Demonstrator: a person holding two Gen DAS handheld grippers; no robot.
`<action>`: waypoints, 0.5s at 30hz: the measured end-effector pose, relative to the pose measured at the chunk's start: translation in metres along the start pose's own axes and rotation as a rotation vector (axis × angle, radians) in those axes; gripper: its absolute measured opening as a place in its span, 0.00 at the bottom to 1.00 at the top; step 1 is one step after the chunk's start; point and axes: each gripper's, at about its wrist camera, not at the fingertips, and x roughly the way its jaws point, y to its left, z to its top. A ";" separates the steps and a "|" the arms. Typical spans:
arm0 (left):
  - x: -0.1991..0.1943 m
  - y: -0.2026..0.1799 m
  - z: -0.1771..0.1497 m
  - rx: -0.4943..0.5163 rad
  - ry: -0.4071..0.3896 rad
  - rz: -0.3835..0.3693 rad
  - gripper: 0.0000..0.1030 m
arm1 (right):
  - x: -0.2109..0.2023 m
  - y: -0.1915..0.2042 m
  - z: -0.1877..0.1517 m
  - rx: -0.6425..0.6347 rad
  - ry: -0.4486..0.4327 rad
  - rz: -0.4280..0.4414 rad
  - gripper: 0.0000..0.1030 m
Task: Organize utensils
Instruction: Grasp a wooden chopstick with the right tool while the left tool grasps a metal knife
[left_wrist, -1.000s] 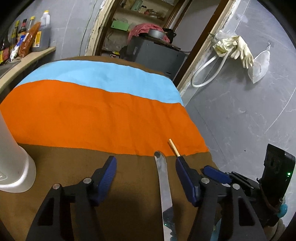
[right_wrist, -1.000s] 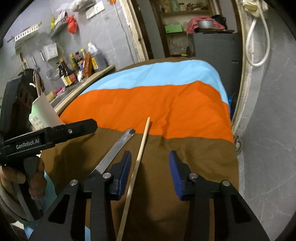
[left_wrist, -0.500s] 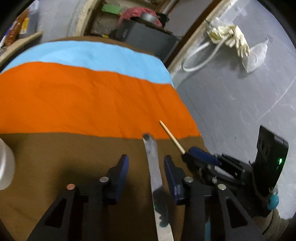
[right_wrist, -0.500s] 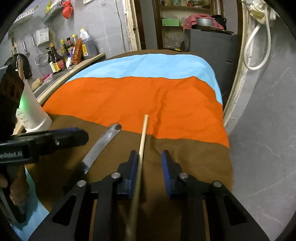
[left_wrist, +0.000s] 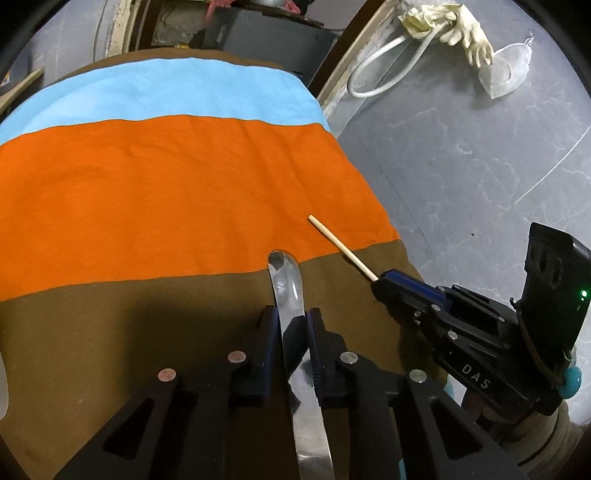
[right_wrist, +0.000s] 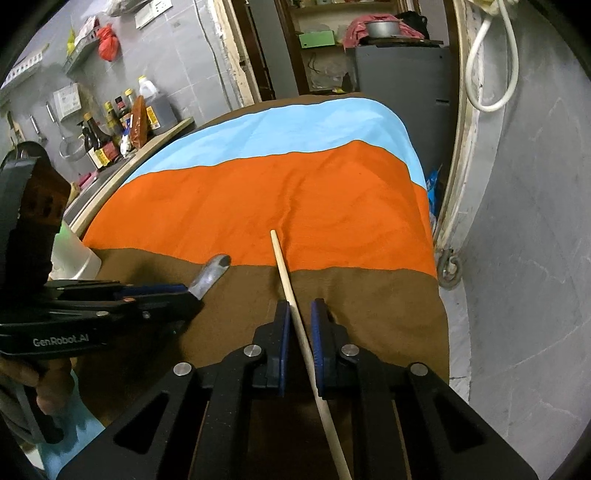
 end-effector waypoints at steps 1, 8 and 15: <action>0.000 0.001 0.001 -0.005 0.008 -0.004 0.15 | 0.001 0.000 0.000 0.002 0.004 0.001 0.10; 0.000 0.001 0.002 -0.003 0.037 0.000 0.12 | 0.003 0.000 0.002 -0.009 0.022 -0.001 0.10; -0.010 -0.005 -0.006 0.002 0.013 0.017 0.04 | 0.003 0.002 0.005 -0.008 0.052 -0.012 0.10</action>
